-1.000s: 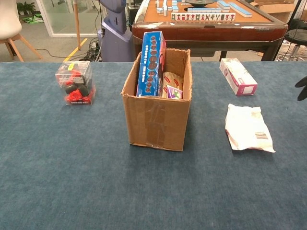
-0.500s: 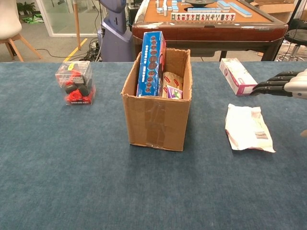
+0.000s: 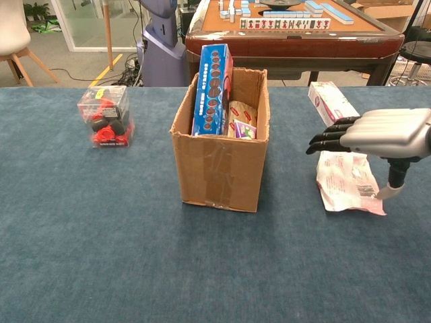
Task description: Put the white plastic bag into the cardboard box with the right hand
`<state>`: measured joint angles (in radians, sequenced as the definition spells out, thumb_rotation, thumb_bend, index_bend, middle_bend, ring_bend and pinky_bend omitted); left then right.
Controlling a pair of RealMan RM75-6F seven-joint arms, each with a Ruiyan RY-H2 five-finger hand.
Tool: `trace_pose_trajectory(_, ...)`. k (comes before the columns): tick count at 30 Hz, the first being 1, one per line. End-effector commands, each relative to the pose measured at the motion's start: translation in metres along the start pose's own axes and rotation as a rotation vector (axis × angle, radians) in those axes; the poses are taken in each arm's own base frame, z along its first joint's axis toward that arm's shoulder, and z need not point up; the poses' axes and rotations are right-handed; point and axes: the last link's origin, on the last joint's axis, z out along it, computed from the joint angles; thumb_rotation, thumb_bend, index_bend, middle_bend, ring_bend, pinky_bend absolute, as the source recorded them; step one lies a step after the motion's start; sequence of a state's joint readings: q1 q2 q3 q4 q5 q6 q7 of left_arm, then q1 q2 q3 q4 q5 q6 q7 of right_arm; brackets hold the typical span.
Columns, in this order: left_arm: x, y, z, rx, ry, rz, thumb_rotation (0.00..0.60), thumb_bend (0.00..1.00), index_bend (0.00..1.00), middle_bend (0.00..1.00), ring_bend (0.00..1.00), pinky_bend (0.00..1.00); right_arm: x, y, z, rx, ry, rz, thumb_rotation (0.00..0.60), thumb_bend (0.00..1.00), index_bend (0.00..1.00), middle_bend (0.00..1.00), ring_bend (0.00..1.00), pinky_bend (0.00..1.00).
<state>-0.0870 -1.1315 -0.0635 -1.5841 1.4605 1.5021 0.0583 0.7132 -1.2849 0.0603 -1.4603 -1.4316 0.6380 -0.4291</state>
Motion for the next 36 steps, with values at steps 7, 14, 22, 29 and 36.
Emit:
trace_pose_trajectory(7, 0.003, -0.001, -0.001, 0.006, 0.014, -0.002, 0.600, 0.10, 0.14, 0.06, 0.06, 0.33, -0.004, -0.016, 0.009, 0.043, -0.040, -0.024, 0.600, 0.00, 0.00, 0.00, 0.00, 0.00)
trace_pose_trajectory(14, 0.005, -0.002, -0.002, 0.006, 0.019, -0.005, 0.600, 0.10, 0.14, 0.06, 0.06, 0.33, -0.007, -0.019, 0.012, 0.032, -0.034, -0.015, 0.600, 0.00, 0.07, 0.05, 0.00, 0.00)
trace_pose_trajectory(22, 0.005, -0.002, -0.002, 0.006, 0.018, -0.006, 0.600, 0.10, 0.14, 0.06, 0.06, 0.33, -0.008, -0.022, 0.014, 0.030, -0.018, 0.015, 0.600, 0.00, 0.31, 0.38, 0.26, 0.23)
trace_pose_trajectory(29, 0.006, -0.003, -0.002, 0.009, 0.019, -0.009, 0.600, 0.10, 0.14, 0.06, 0.06, 0.33, -0.010, -0.023, 0.016, 0.027, -0.019, 0.044, 0.600, 0.00, 0.52, 0.62, 0.53, 0.53)
trace_pose_trajectory(36, 0.006, -0.004, -0.001, 0.011, 0.014, -0.010, 0.600, 0.10, 0.14, 0.06, 0.06, 0.33, -0.008, -0.018, 0.012, 0.010, 0.003, 0.084, 0.600, 0.00, 0.60, 0.69, 0.62, 0.67)
